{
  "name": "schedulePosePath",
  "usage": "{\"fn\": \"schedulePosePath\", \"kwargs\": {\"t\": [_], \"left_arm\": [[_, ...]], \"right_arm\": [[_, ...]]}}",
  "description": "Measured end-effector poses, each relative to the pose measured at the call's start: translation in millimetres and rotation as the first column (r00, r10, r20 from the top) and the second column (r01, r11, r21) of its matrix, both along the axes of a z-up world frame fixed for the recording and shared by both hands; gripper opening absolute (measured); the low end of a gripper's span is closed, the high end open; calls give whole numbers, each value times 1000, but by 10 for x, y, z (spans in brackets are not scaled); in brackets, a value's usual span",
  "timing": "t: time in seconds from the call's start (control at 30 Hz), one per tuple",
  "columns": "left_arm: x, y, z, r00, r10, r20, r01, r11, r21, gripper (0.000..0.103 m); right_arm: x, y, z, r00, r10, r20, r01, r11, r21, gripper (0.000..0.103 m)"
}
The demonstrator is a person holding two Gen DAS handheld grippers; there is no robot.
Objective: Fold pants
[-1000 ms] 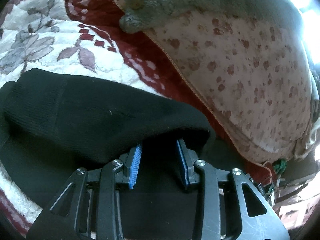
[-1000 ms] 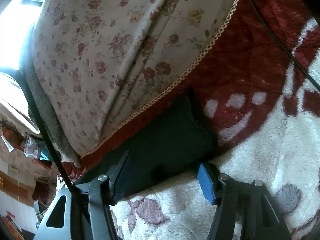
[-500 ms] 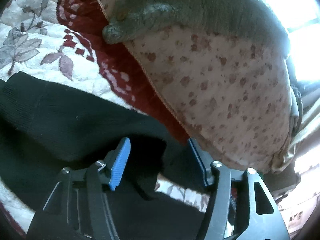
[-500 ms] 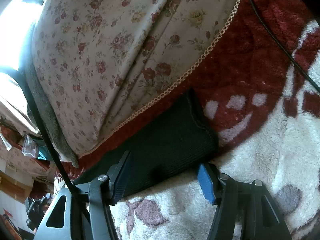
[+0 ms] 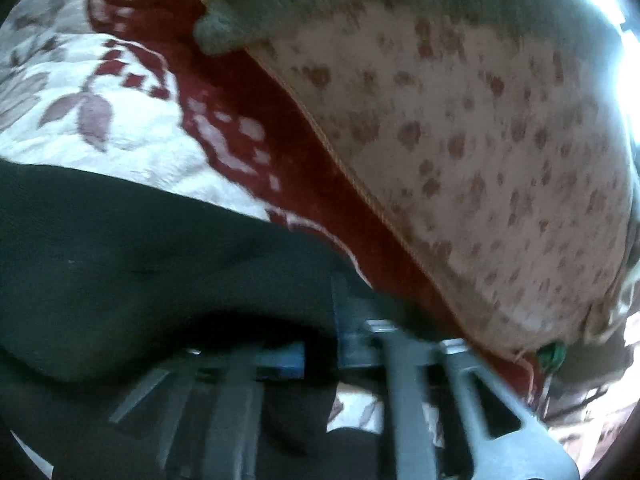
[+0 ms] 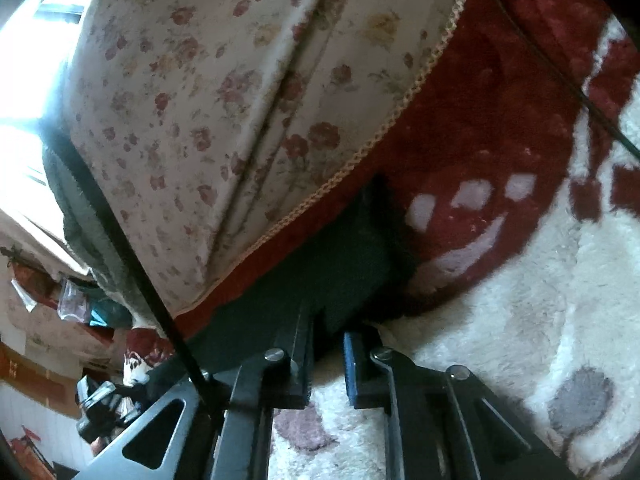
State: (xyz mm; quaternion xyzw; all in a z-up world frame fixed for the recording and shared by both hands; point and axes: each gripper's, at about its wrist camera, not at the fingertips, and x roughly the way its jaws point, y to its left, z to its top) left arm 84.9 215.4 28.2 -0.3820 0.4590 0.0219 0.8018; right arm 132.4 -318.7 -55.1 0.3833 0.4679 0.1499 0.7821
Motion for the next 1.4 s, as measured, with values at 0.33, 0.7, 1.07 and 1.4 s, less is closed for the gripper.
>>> {"fn": "schedulePosePath", "kwargs": {"t": [0.33,0.7,1.07,1.4], "left_arm": [[-280,-134,643,987,-104,122,94,992,84,7],[-467,-218,768,982,-125,139,113,990,86,7],[-428,-194,722,984,-129,120,119,989,91,7],[-522,-178,785,980,-137,144,128,989,74,7]], "right_arm": [[-338,-318,624,989,-38,146,29,997,68,5],[-519,-333,459,999,-27,-47,31,996,79,50],[133,-107,-32,988,-90,-129,98,994,57,29],[-111,-245,435,996,-77,44,69,985,161,5]]}}
